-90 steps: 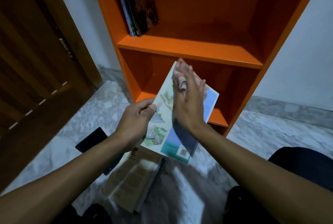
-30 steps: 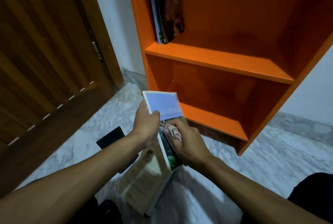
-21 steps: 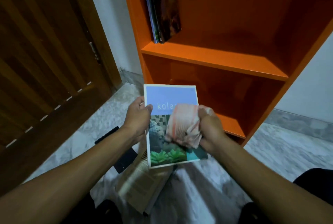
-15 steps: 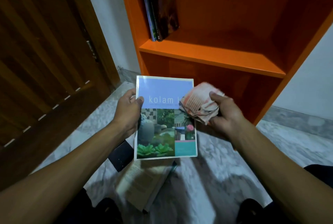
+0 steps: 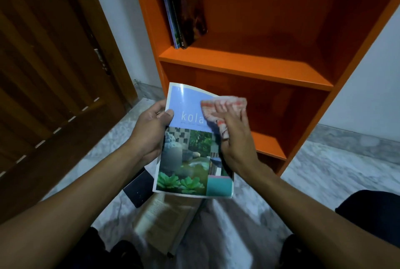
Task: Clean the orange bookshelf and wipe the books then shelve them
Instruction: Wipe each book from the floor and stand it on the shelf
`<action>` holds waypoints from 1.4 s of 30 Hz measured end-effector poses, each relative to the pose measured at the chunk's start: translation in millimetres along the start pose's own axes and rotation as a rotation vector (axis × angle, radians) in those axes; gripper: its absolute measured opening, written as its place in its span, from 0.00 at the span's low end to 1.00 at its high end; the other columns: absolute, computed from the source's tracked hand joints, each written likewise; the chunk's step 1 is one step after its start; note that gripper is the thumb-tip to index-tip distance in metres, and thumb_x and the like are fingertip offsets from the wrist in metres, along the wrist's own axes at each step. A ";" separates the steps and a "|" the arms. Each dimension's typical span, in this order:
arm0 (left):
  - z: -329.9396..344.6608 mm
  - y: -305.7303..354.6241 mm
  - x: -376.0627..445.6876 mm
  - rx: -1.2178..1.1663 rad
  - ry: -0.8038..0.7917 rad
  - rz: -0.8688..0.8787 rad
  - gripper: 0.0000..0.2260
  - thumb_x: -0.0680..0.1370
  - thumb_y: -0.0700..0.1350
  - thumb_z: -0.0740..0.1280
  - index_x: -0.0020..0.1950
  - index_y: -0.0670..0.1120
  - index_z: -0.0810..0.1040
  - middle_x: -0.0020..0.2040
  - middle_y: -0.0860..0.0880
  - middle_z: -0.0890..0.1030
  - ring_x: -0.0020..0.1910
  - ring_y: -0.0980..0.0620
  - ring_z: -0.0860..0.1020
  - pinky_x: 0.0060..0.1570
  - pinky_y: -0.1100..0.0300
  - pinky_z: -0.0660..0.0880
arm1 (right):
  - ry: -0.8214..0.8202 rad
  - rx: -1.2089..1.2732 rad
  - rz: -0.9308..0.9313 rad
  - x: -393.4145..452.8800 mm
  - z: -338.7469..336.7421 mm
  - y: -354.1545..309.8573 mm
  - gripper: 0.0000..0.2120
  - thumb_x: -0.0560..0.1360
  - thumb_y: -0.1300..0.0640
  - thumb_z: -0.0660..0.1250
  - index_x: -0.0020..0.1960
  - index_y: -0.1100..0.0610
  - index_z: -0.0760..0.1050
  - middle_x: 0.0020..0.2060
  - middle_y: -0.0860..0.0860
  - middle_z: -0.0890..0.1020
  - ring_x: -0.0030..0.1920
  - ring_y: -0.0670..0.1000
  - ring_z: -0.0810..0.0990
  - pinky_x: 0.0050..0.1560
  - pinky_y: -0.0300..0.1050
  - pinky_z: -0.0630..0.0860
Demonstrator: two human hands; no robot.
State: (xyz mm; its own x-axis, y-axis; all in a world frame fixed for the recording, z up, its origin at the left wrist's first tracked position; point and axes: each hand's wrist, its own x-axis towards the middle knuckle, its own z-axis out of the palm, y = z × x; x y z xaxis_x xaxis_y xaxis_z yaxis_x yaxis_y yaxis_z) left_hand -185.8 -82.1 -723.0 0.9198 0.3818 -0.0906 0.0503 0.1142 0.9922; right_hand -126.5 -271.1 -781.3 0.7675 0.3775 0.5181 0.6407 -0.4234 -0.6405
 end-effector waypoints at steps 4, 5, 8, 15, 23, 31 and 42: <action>-6.0 6.1 8.3 -0.112 0.114 -0.061 0.11 0.84 0.38 0.58 0.58 0.48 0.79 0.46 0.46 0.86 0.41 0.48 0.85 0.37 0.55 0.82 | -0.196 0.028 -0.102 -23.4 19.4 1.8 0.36 0.63 0.75 0.58 0.70 0.58 0.71 0.76 0.53 0.65 0.78 0.52 0.58 0.76 0.59 0.59; -7.6 8.8 9.8 -0.125 0.145 -0.062 0.11 0.84 0.38 0.59 0.58 0.48 0.79 0.46 0.45 0.86 0.41 0.48 0.84 0.38 0.54 0.83 | -0.243 0.035 -0.119 -28.4 23.0 1.5 0.34 0.64 0.75 0.59 0.68 0.57 0.72 0.76 0.53 0.66 0.78 0.52 0.58 0.75 0.56 0.61; -13.7 16.7 12.9 -0.138 0.222 -0.059 0.11 0.84 0.39 0.59 0.62 0.47 0.78 0.55 0.42 0.84 0.50 0.44 0.83 0.50 0.46 0.80 | -0.314 0.095 -0.142 -41.4 29.3 -0.6 0.22 0.73 0.69 0.61 0.65 0.56 0.75 0.73 0.51 0.70 0.76 0.51 0.63 0.72 0.50 0.66; -25.2 17.5 16.7 -0.161 0.317 -0.053 0.11 0.84 0.38 0.59 0.55 0.49 0.80 0.53 0.43 0.85 0.51 0.43 0.84 0.52 0.43 0.81 | -0.566 0.016 -0.109 -55.2 35.0 -3.4 0.26 0.73 0.69 0.65 0.66 0.49 0.71 0.68 0.49 0.77 0.68 0.51 0.74 0.60 0.52 0.76; -24.1 1.8 18.3 0.158 0.281 0.064 0.11 0.84 0.40 0.59 0.60 0.48 0.79 0.52 0.46 0.85 0.50 0.46 0.84 0.50 0.48 0.81 | -0.444 0.414 0.221 -30.1 26.1 -11.7 0.10 0.81 0.53 0.64 0.42 0.42 0.72 0.38 0.38 0.78 0.43 0.37 0.75 0.48 0.39 0.71; 8.4 -34.9 -2.2 0.297 0.009 0.068 0.11 0.83 0.44 0.61 0.54 0.56 0.82 0.52 0.45 0.84 0.52 0.40 0.81 0.52 0.39 0.77 | 0.272 0.344 0.289 28.1 -14.3 -14.0 0.09 0.83 0.50 0.59 0.57 0.54 0.74 0.43 0.42 0.79 0.42 0.38 0.79 0.41 0.43 0.74; 31.3 -43.8 -5.6 -0.205 0.044 -0.260 0.12 0.83 0.37 0.60 0.59 0.43 0.82 0.59 0.38 0.83 0.61 0.38 0.80 0.65 0.38 0.74 | -0.107 0.206 0.231 -20.8 34.9 -23.8 0.35 0.77 0.28 0.43 0.75 0.45 0.67 0.78 0.41 0.61 0.78 0.41 0.54 0.78 0.55 0.54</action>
State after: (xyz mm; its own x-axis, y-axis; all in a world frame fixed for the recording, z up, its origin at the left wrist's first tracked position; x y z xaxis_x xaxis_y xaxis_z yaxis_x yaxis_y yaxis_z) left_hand -181.0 -118.0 -763.2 0.8684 0.3550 -0.3462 0.1972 0.3934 0.8980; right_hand -158.5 -240.1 -796.7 0.8781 0.3803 0.2903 0.4237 -0.3365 -0.8409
